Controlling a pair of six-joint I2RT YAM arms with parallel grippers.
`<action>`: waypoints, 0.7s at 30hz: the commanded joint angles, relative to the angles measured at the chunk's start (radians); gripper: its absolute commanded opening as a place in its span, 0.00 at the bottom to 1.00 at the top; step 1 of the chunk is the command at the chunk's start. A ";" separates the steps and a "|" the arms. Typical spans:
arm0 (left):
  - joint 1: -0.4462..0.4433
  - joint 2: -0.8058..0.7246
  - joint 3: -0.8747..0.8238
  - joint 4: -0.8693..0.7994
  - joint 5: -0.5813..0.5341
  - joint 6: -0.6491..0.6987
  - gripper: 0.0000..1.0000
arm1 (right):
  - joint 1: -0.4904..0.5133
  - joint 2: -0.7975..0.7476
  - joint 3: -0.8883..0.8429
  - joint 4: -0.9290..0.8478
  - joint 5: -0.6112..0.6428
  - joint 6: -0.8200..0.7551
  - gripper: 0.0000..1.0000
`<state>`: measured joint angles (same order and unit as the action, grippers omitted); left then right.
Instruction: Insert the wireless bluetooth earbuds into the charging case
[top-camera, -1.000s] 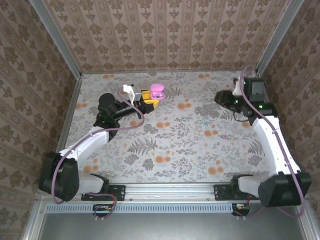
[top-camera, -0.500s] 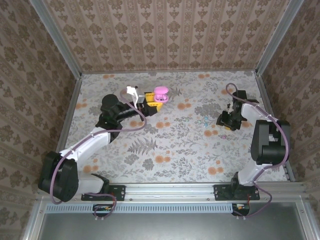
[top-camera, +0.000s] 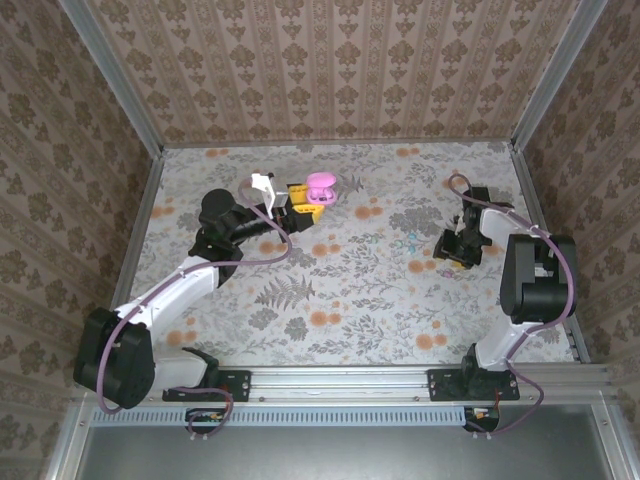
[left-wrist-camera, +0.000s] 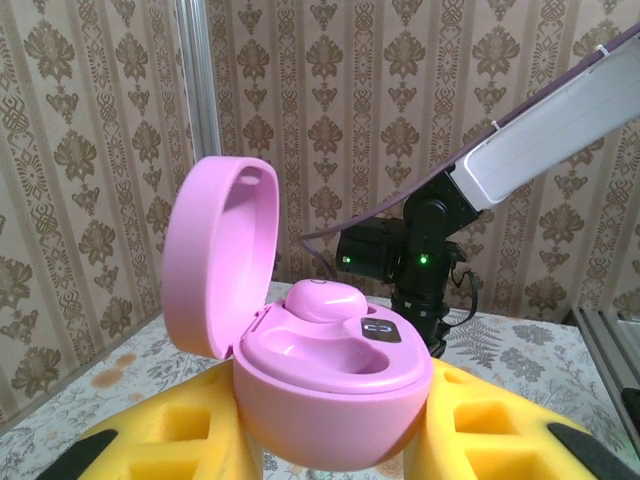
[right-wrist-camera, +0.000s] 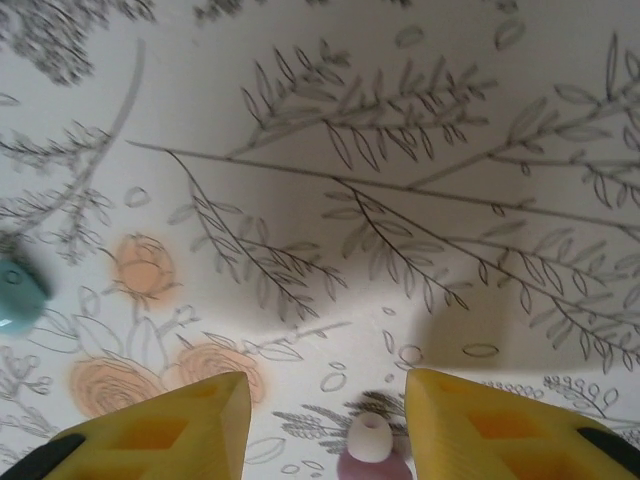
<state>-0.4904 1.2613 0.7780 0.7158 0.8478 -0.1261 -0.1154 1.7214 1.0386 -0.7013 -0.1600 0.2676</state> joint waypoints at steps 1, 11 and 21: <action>-0.002 0.001 0.026 -0.001 0.005 0.024 0.27 | 0.003 -0.021 -0.010 -0.042 0.024 0.019 0.47; -0.002 -0.010 0.029 -0.018 0.000 0.035 0.27 | 0.037 0.039 0.018 -0.065 -0.013 0.012 0.43; -0.001 -0.014 0.028 -0.027 -0.004 0.037 0.27 | 0.112 0.064 0.061 -0.128 -0.027 -0.050 0.41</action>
<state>-0.4904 1.2613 0.7780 0.6804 0.8429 -0.1097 -0.0223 1.7630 1.0706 -0.7647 -0.1673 0.2523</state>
